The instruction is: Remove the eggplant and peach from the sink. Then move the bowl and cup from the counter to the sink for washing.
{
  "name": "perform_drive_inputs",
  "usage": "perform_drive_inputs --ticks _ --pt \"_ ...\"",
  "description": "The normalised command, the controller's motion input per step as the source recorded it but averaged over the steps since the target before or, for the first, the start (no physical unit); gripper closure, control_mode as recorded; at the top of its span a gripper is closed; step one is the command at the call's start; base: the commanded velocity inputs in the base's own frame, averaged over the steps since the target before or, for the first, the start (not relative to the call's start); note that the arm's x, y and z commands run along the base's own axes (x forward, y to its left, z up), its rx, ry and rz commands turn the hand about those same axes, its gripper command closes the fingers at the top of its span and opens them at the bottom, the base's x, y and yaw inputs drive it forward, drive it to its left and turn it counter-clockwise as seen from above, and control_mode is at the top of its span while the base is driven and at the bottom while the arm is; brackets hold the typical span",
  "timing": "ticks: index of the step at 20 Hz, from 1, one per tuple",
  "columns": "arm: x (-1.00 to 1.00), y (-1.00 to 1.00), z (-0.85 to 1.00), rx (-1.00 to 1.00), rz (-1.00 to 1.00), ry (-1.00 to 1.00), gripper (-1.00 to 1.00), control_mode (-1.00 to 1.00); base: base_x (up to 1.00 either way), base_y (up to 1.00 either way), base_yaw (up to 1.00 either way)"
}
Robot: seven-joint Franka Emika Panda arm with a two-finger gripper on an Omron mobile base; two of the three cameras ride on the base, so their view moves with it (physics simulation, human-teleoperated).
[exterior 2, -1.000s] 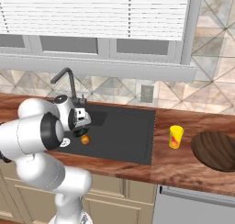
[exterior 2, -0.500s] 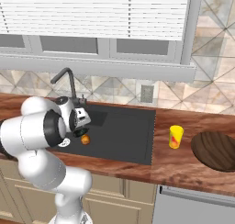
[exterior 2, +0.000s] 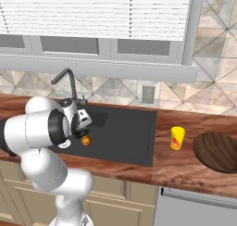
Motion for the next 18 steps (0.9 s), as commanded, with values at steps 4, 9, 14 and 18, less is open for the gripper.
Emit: perform_drive_inputs --ticks 4,9,14,18 --pt "0.03 0.00 -0.09 -0.02 0.06 0.00 -1.00 -1.00 0.00 0.00 0.00" --pt "0.06 0.00 -0.09 -0.06 0.02 0.00 -1.00 -1.00 0.00 0.00 0.00" --pt "0.06 0.00 -0.08 -0.10 0.00 0.00 -1.00 -1.00 0.00 0.00 0.00" --pt "0.03 -0.03 -0.09 -0.08 0.00 0.00 -1.00 -1.00 0.00 0.00 0.00"
